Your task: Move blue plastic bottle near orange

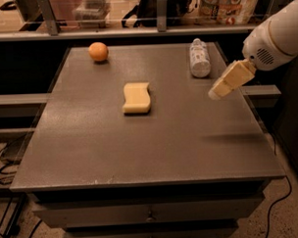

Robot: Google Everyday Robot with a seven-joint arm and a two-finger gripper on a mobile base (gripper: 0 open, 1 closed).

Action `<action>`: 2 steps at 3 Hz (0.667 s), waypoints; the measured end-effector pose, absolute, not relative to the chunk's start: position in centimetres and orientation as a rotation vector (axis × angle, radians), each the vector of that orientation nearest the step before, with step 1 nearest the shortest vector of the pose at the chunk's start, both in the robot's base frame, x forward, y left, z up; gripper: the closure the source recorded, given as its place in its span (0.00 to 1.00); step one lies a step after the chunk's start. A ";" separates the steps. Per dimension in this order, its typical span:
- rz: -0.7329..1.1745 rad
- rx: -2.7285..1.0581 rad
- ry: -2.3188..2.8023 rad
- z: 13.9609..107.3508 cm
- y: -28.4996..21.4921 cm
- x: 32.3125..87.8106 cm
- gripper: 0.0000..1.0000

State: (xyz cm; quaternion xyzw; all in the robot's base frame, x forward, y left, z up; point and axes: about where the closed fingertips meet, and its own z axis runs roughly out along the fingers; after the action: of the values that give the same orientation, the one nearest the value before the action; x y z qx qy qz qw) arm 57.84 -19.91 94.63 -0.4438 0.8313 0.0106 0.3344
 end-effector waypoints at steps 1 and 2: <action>0.031 -1.158 2.170 94.5 -19.9 58.0 0.00; 0.019 -1.146 2.179 94.4 -19.8 58.1 0.00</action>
Offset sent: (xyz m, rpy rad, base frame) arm 0.0050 -0.0008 -0.0055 -0.0092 0.0023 -0.0387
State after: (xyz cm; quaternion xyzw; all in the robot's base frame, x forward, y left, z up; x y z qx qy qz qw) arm 58.12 -19.81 94.36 -0.4388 0.8345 0.0074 0.3331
